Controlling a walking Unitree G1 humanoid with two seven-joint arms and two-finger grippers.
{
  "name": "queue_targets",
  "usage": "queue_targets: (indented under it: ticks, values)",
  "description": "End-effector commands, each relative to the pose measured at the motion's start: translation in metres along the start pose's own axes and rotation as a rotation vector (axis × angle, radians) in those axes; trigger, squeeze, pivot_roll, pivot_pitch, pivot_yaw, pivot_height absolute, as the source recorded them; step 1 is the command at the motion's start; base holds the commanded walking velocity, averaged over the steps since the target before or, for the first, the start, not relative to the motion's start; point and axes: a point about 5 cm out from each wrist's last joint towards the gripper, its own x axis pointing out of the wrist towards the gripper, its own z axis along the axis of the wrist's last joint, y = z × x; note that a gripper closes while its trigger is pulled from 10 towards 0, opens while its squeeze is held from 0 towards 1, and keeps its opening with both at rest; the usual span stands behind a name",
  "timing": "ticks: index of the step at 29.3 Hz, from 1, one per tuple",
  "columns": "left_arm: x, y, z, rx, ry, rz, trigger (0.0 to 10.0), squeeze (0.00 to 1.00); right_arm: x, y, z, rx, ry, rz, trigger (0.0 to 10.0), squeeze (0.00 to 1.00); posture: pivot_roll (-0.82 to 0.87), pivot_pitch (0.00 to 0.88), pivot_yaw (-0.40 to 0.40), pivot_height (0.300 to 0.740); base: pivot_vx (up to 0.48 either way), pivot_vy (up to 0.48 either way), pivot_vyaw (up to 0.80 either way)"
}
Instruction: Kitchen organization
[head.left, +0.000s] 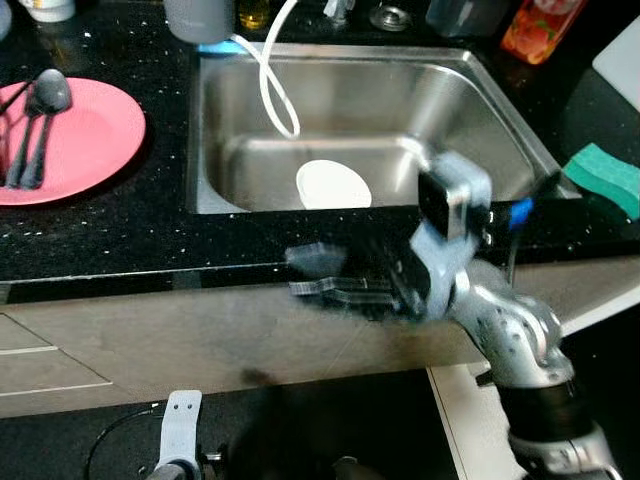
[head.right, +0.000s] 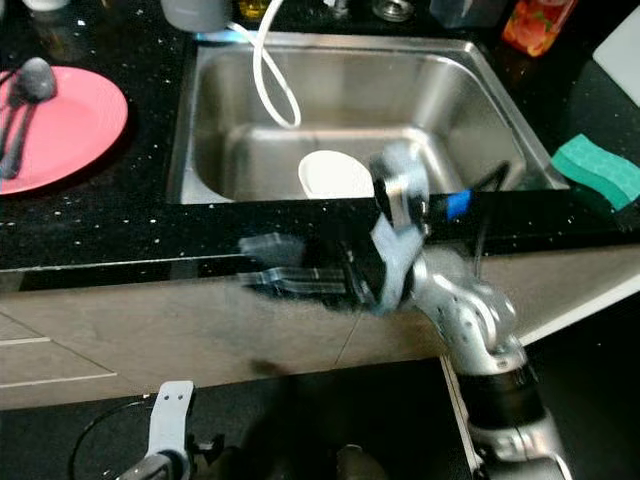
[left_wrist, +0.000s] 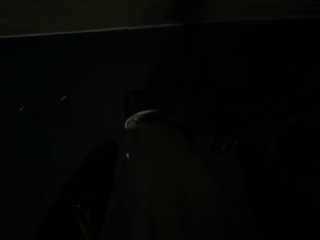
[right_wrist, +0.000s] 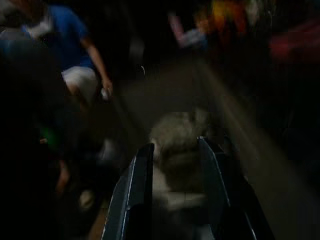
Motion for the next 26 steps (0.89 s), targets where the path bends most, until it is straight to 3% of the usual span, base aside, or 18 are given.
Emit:
queue_targets:
  ticks: [1, 4, 5, 9, 11, 12, 14, 15, 16, 22, 26]
  values:
    - [-0.003, 0.002, -0.023, -0.005, 0.086, 0.012, 10.0, 0.0, -0.002, 0.006, -0.006, 0.022, 0.056, 0.012, 10.0, 0.0, 0.09, 0.14, -0.047, 0.74, 0.0, 0.0, 0.0]
    - [-0.003, 0.003, -0.022, 0.002, 0.083, 0.038, 10.0, 0.0, -0.048, 0.001, -0.053, 0.132, 0.374, -0.23, 10.0, 0.0, 0.09, 0.131, -0.053, 0.74, 0.0, 0.0, 0.0]
    - [-0.003, 0.003, -0.022, 0.002, 0.083, 0.038, 10.0, 0.0, -0.048, 0.001, -0.053, 0.132, 0.374, -0.23, 10.0, 0.0, 0.09, 0.131, -0.053, 0.74, 0.0, 0.0, 0.0]
    - [-0.003, 0.004, -0.022, 0.0, 0.084, 0.061, 10.0, 0.0, -0.104, 0.008, -0.094, 0.28, 0.575, -0.469, 10.0, 0.0, 0.1, 0.11, -0.055, 0.74, 0.0, 0.0, 0.0]
    - [-0.003, 0.004, -0.022, 0.0, 0.084, 0.061, 10.0, 0.0, -0.104, 0.008, -0.094, 0.28, 0.575, -0.469, 10.0, 0.0, 0.1, 0.11, -0.055, 0.74, 0.0, 0.0, 0.0]
    - [-0.003, 0.005, -0.022, 0.01, 0.09, 0.067, 10.0, 0.0, -0.12, 0.011, -0.108, 0.325, 0.631, -0.542, 10.0, 0.0, 0.1, 0.105, -0.053, 0.74, 0.0, 0.0, 0.0]
    - [-0.003, 0.005, -0.022, 0.01, 0.09, 0.067, 10.0, 0.0, -0.12, 0.011, -0.108, 0.325, 0.631, -0.542, 10.0, 0.0, 0.1, 0.105, -0.053, 0.74, 0.0, 0.0, 0.0]
    - [-0.003, 0.005, -0.022, 0.016, 0.092, 0.074, 10.0, 0.0, -0.136, 0.013, -0.121, 0.355, 0.709, -0.63, 10.0, 0.0, 0.11, 0.108, -0.052, 0.74, 0.0, 0.0, 0.0]
    - [-0.003, 0.007, -0.02, 0.051, 0.097, 0.097, 10.0, 0.0, -0.176, 0.022, -0.155, 0.409, 0.909, -0.892, 10.0, 0.0, 0.11, 0.11, -0.053, 0.74, 0.0, 0.0, 0.0]
    - [-0.003, 0.01, -0.019, 0.106, 0.108, 0.114, 10.0, 0.0, -0.198, 0.035, -0.182, 0.443, 1.052, -1.076, 10.0, 0.0, 0.12, 0.113, -0.054, 0.74, 0.0, 0.0, 0.0]
    - [-0.003, 0.013, -0.016, 0.25, 0.135, 0.124, 10.0, 0.0, -0.201, 0.048, -0.213, 0.483, 1.132, -1.227, 10.0, 0.0, 0.12, 0.114, -0.049, 0.74, 0.0, 0.0, 0.0]
